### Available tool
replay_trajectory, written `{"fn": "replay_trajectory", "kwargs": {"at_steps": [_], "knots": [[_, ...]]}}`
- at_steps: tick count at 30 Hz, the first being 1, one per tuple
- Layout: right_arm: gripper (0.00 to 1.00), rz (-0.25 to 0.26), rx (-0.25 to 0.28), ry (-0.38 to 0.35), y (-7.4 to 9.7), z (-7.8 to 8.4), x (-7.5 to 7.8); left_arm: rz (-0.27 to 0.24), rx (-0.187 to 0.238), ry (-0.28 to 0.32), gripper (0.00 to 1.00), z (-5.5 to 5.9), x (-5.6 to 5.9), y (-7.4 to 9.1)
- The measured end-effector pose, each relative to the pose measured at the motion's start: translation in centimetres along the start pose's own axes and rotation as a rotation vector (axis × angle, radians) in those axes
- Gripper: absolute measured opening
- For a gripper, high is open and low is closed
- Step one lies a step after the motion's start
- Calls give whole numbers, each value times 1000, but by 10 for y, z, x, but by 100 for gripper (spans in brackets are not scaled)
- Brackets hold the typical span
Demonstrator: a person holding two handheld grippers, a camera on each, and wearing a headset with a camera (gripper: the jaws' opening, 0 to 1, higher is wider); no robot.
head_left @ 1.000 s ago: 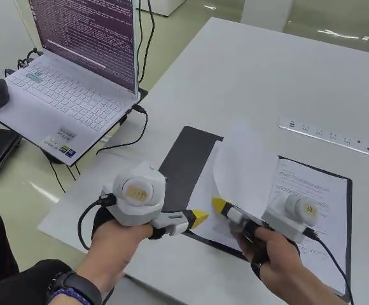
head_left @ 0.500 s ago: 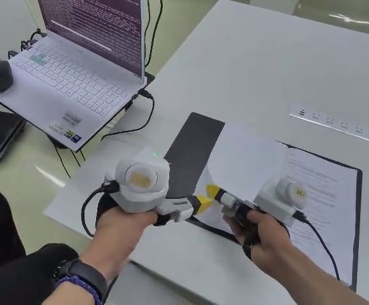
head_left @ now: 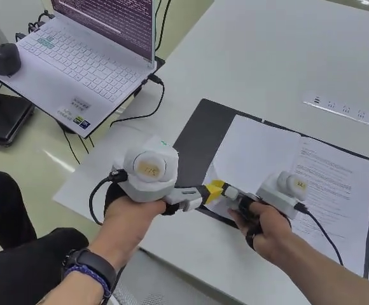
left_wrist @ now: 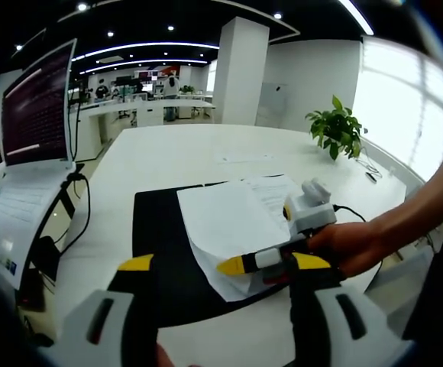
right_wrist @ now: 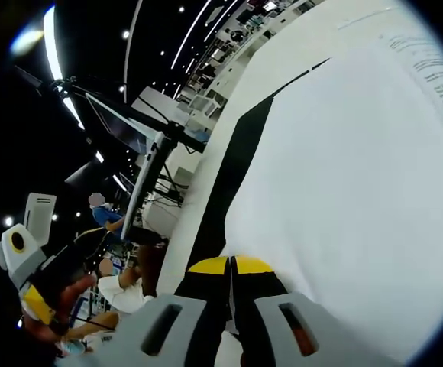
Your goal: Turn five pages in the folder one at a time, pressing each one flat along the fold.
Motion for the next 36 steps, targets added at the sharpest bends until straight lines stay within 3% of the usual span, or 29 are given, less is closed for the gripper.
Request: {"fn": "replay_trajectory", "kwargs": {"at_steps": [9, 21, 28, 36], "knots": [[4, -9, 1, -21, 1, 5, 1, 10, -2, -2, 70, -2, 3, -4], [29, -104, -41, -7, 1, 2, -15, 45, -2, -22, 69, -3, 12, -13], [36, -172, -31, 61, 27, -4, -29, 59, -27, -31, 67, 9, 12, -18], [39, -125, -3, 162, 76, -20, -32, 75, -66, -56, 58, 23, 14, -29]]}}
Point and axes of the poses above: the centre of the closed fingertips' face, and the gripper's own axes: y roughly backward along the fingers, x roughly to its right, z roughly out of its underside, the point moved 8 cm from there along y, roughly backward along the fingers, and after that the axes turned 15 degrees about -z, right-handed, at the moved point
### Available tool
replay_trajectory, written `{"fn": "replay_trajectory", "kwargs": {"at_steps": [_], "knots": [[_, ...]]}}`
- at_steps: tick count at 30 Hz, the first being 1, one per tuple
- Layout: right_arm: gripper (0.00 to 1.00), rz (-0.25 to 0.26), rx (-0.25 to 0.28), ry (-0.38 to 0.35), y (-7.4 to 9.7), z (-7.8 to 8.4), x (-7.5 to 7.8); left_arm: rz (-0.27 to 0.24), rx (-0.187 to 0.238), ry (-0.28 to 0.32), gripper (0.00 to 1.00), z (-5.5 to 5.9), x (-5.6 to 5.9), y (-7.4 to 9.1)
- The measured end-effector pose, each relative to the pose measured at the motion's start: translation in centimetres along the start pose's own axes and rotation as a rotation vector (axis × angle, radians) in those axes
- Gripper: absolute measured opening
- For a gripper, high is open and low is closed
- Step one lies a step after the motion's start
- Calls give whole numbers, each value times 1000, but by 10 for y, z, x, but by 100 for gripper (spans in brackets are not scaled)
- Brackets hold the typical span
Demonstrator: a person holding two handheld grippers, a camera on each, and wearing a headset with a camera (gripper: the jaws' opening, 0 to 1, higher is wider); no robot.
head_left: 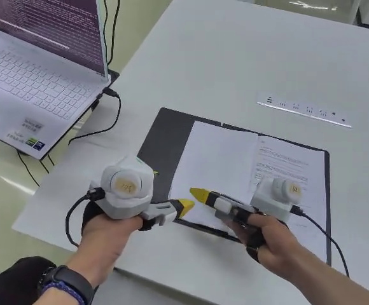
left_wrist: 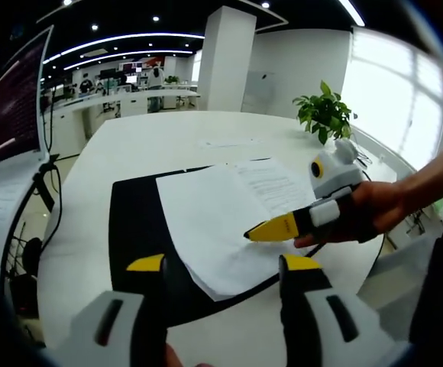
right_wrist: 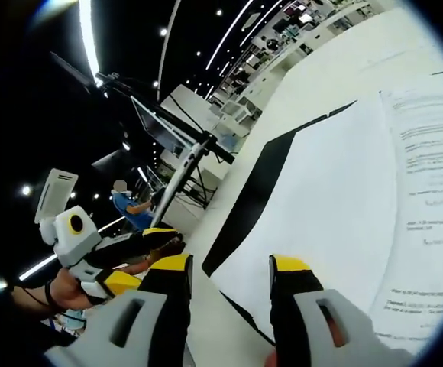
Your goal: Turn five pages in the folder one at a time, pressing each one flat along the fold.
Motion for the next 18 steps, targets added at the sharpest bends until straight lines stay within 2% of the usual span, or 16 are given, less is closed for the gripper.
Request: {"fn": "replay_trajectory", "kwargs": {"at_steps": [5, 10, 18], "knots": [[38, 27, 16, 43, 25, -7, -3, 8, -21, -5, 48, 9, 1, -10], [36, 64, 46, 52, 50, -6, -6, 19, -23, 30, 32, 15, 4, -21], [35, 93, 41, 35, 67, 11, -2, 29, -51, 41, 11, 29, 10, -36]]}}
Point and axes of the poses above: the centre of the closed fingertips' face, and the gripper's own axes: y roughly backward along the fingers, x roughly to its right, z roughly out of its underside, the point moved 8 cm from there along y, roughly backward along the fingers, and after that the axes turned 15 degrees about -z, right-handed, at the moved point
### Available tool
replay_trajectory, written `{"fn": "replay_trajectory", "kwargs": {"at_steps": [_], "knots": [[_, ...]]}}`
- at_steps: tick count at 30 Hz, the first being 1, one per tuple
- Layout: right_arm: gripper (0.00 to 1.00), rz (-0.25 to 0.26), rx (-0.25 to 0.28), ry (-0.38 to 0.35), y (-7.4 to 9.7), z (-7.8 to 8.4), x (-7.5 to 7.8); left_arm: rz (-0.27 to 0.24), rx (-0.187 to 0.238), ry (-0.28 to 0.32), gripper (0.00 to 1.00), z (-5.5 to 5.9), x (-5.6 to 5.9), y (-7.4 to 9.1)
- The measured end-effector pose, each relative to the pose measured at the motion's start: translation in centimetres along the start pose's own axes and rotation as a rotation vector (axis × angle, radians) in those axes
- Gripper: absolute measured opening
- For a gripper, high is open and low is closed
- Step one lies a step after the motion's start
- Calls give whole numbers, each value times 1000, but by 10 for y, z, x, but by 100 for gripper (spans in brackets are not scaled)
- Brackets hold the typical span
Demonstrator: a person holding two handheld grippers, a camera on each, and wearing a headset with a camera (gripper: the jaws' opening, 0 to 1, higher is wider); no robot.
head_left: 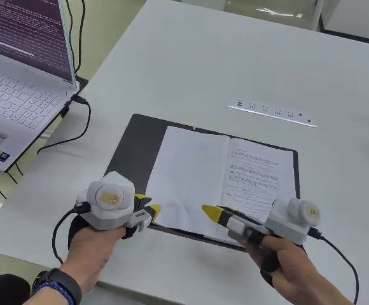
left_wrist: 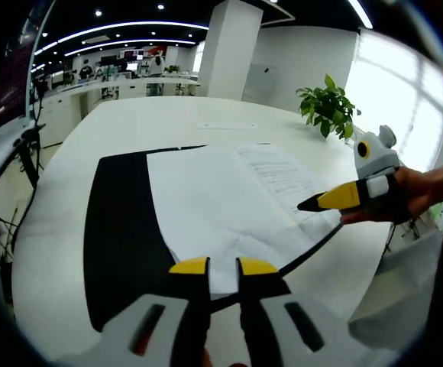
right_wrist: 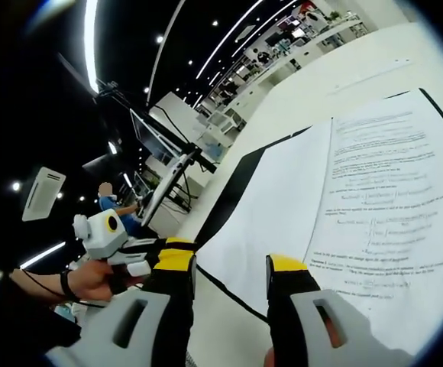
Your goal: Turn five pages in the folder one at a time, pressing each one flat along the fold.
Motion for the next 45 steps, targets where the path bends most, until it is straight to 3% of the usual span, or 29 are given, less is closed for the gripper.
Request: {"fn": "replay_trajectory", "kwargs": {"at_steps": [7, 10, 13, 17, 19, 29, 41, 45], "knots": [[35, 5, -41, -5, 4, 14, 2, -27, -30, 35, 0, 13, -7, -13], [35, 7, -46, -7, 6, 15, 3, -37, -48, 17, 0, 18, -8, -18], [35, 9, -43, -10, 7, 14, 4, -51, -93, -19, 0, 25, -9, -20], [35, 12, -42, -2, 7, 9, 6, -54, -120, -17, 0, 33, -8, -21], [35, 14, -41, 1, 8, 6, 8, -61, -112, 12, 0, 33, -9, -20], [32, 28, -31, 17, 4, -18, 21, -57, -109, 14, 0, 33, -9, -20], [27, 40, -18, 25, -16, -37, 41, -66, -112, 24, 0, 33, -9, -20], [23, 72, -12, 48, -20, -43, 51, -69, -112, 39, 0, 34, -9, -20]]}}
Point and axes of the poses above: the centre of the closed fingertips' face, and the gripper's own axes: y roughly backward along the fingers, x roughly to its right, z roughly out of its underside, the point moved 8 cm from there along y, roughly backward along the fingers, and after that the axes turned 15 degrees about -z, right-handed, at the moved point
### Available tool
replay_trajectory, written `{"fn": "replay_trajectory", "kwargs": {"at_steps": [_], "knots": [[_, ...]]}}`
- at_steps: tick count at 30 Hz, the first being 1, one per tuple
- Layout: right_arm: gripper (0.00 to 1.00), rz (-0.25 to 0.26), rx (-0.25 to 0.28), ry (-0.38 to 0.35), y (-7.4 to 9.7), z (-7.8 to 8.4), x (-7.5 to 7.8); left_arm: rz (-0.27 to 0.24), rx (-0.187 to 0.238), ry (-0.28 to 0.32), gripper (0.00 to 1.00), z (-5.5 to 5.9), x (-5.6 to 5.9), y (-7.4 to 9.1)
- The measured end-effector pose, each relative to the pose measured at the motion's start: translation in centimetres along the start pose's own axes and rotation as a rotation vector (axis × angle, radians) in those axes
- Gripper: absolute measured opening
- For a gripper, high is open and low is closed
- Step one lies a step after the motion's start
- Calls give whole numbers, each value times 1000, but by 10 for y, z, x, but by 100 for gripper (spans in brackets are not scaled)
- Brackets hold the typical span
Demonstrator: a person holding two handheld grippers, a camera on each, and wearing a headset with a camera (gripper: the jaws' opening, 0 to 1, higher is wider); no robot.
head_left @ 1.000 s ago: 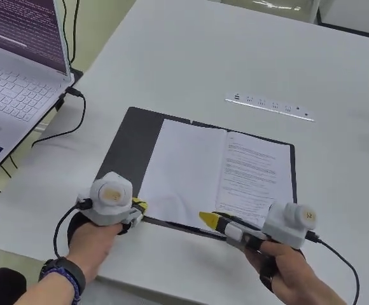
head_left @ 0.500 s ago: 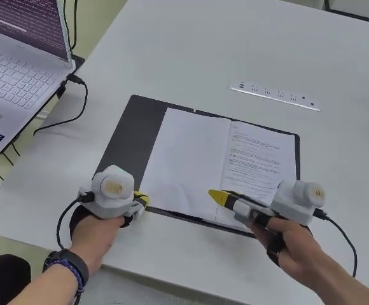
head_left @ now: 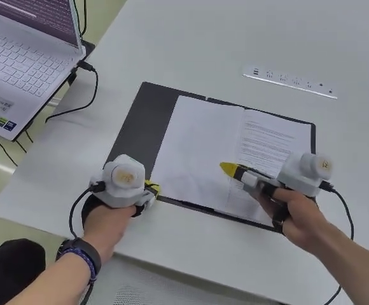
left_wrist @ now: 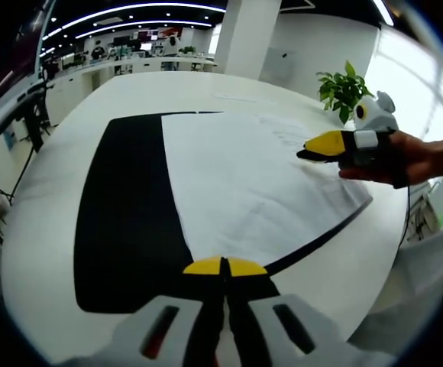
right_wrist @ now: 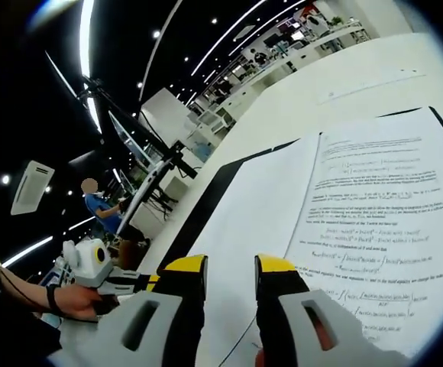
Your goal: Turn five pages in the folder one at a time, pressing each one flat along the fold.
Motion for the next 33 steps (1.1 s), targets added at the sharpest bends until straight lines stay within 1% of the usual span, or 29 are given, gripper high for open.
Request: {"fn": "replay_trajectory", "kwargs": {"at_steps": [2, 4, 7, 9, 13, 16, 20, 25, 28, 32, 33], "knots": [[21, 8, 14, -13, -2, -2, 6, -4, 2, -2, 0, 0, 0, 0], [18, 29, 19, -30, -3, -4, 13, -8, 3, -1, 0, 0, 0, 0], [13, 33, 49, -48, -4, -8, 21, -11, -4, 28, 0, 0, 0, 0], [11, 38, 60, -52, -7, -9, 22, -10, -8, 39, 0, 0, -1, 0], [9, 42, 90, -70, -12, -13, 20, -5, -12, 40, 0, 0, -1, 0], [6, 42, 105, -65, -14, -14, 19, -9, -18, 50, 0, 0, -1, -1], [0, 50, 107, -48, -15, -15, 21, -11, -20, 43, 0, 0, 0, 0], [0, 31, 85, 11, -15, -15, 19, -2, -18, 38, 0, 0, -1, -1], [0, 26, 87, 21, -15, -18, 22, -3, -16, 19, 0, 0, 0, -1], [0, 46, 124, 19, -18, -24, 27, -1, -13, 21, 0, 0, -1, -1], [0, 51, 133, 16, -19, -26, 29, -1, -7, 12, 0, 1, -1, -1]]}}
Point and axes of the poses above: the centre of the closed fingertips' face, and the gripper's own axes: y roughly backward along the fingers, x roughly to its right, z roughly out of its underside, the point moved 8 cm from there along y, roughly backward along the fingers, and after that the axes turned 15 degrees about -z, right-handed, at the moved point
